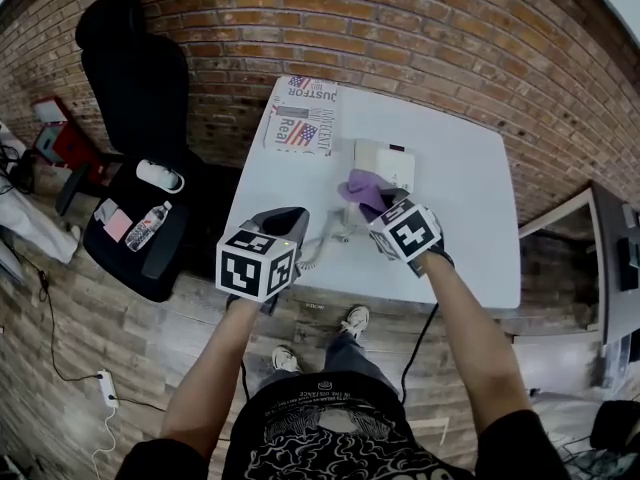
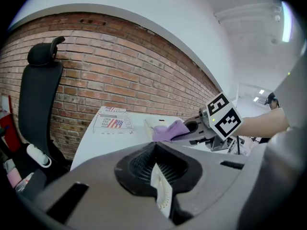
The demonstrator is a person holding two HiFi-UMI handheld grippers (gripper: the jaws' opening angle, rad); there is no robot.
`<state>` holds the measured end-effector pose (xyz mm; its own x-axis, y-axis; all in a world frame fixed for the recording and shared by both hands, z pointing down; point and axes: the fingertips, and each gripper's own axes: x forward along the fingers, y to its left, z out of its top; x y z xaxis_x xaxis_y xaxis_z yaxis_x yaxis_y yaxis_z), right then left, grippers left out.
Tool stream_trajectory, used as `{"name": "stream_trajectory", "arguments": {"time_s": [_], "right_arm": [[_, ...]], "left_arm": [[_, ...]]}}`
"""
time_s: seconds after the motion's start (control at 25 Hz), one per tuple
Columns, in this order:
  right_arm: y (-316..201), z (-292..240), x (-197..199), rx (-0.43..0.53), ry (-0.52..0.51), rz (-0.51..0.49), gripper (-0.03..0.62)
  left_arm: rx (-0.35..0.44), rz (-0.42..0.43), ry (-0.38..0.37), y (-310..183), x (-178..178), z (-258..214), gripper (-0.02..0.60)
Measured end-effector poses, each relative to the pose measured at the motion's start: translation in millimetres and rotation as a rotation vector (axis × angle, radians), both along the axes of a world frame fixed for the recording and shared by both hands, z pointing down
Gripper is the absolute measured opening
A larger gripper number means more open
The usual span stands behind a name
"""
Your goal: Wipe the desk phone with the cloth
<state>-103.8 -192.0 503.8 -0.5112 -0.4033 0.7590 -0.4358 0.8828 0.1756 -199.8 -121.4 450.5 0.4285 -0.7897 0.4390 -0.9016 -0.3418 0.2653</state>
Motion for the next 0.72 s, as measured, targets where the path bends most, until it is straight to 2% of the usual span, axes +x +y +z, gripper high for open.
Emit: {"name": "stream_trajectory", "arguments": {"time_s": [0.72], "right_arm": [[53.5,33.6,1.6,-0.060,-0.004,0.031,0.044]], "left_arm": [[-0.022,0.054,-0.006,32.2,2.5,13.7,0.006]]}}
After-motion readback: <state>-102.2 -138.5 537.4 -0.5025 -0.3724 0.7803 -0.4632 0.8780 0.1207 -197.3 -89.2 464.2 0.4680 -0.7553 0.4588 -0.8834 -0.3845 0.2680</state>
